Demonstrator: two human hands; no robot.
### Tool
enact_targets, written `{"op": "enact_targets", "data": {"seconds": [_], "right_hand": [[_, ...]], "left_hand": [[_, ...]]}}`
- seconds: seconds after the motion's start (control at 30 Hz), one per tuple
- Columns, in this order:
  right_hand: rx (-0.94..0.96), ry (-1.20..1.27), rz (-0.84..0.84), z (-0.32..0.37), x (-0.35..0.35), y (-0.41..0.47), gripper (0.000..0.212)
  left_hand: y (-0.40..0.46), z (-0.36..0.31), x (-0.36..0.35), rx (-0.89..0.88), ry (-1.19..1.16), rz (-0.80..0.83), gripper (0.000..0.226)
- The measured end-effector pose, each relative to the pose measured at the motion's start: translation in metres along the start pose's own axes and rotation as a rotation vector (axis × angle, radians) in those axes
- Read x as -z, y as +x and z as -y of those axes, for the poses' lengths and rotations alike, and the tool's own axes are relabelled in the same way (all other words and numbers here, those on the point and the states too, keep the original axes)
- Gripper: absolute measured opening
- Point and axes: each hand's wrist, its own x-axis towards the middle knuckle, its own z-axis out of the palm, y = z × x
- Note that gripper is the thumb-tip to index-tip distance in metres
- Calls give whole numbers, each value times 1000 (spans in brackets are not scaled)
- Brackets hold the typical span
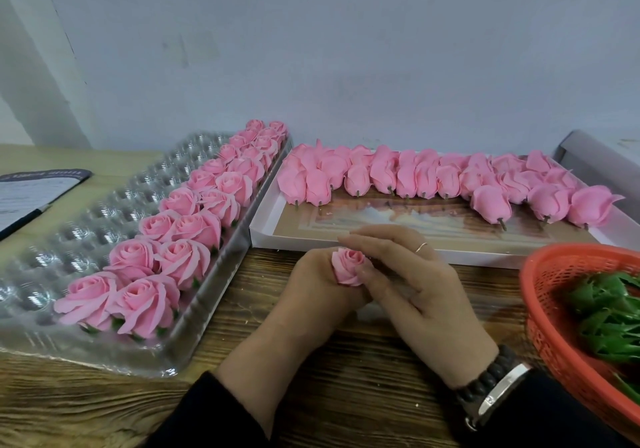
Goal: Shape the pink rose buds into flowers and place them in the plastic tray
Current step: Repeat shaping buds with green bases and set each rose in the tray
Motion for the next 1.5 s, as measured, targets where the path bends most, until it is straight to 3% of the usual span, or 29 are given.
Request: {"op": "enact_targets", "data": {"seconds": [0.1,0.43,0.8,1.23,1.37,1.5], "right_hand": [[11,-14,31,1,1,1,26],[-35,-13,131,0,3,0,34],[-66,-56,180,0,5,1,19],[-161,-15,98,-1,1,0,22],[-239,48,20,-6,0,1,23],[-302,107,-59,-12,0,2,26]], "left_hand": [[0,2,1,-17,-48,-14,11],[1,7,4,-22,25,6,14],[1,11,3,-29,123,-16,17],[0,9,-2,-62,-53,18,61],[1,11,-5,-101,123,-60,73],[0,5,-7,-241,359,-207,53]]}}
